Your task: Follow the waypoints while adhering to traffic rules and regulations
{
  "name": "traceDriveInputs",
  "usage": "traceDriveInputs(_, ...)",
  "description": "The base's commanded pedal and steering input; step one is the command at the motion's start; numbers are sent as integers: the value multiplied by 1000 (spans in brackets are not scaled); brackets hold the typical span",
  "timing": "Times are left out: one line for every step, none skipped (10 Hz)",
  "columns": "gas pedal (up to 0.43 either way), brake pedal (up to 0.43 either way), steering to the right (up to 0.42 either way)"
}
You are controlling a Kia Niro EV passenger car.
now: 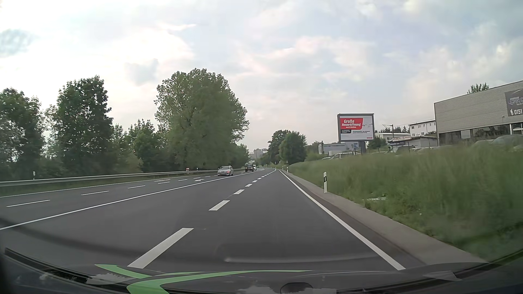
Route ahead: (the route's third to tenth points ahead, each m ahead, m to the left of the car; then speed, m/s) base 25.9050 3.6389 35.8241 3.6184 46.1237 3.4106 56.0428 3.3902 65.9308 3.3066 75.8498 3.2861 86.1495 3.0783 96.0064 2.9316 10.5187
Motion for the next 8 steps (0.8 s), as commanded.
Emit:
traceDriveInputs(319, 0, -1)
traceDriveInputs(390, 0, -3)
traceDriveInputs(409, 0, -2)
traceDriveInputs(409, 0, -3)
traceDriveInputs(409, 0, -2)
traceDriveInputs(441, 0, -2)
traceDriveInputs(551, 0, -2)
traceDriveInputs(598, 0, -2)
